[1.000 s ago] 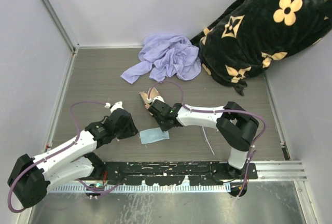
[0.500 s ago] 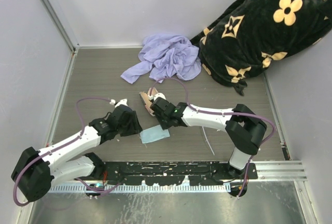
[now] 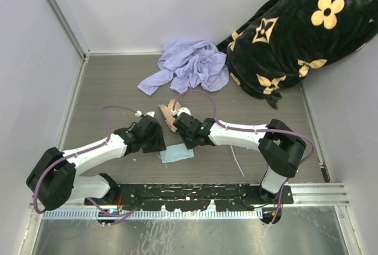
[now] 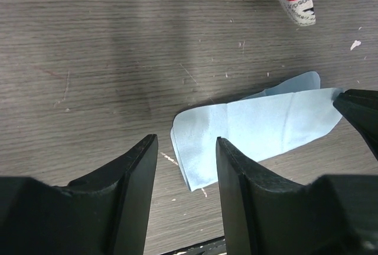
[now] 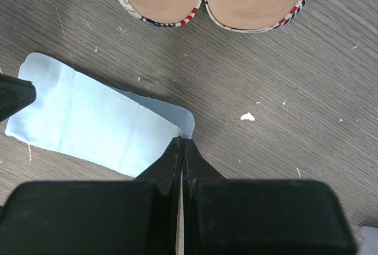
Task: Organize the sunglasses
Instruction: Fold the glasses cleaning cloth at the center of the board.
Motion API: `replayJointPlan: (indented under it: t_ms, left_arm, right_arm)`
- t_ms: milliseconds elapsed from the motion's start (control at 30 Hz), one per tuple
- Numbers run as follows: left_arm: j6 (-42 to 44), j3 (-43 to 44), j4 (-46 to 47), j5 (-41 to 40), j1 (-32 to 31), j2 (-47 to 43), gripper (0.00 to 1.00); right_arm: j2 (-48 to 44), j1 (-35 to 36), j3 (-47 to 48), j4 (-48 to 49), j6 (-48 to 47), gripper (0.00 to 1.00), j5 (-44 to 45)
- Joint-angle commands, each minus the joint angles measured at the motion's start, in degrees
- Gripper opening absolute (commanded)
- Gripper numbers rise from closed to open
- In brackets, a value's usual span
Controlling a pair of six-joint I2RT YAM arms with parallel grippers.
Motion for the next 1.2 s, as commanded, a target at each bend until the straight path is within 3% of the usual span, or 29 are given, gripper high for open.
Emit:
replayJointPlan:
  t_ms: [0,533,1167]
  left_arm:
    - [2.3,3.9,2.0,0.0,0.3,2.0,0.45]
    - [4.2,4.6,-1.1,-0.1,-0.5,5.8,0.38]
    - [4.7,9.3,-7.5,-7.0,-3.6,10.5,0.37]
  right_arm:
    - [-2.9,0.0,0.0,2.1,1.0,0.01,0.9]
    - [-2.2,0.0,-0.7,2.9,1.0,0.01,0.9]
    - [-2.8,0.0,-1.9,3.9,1.5,0.01,0.9]
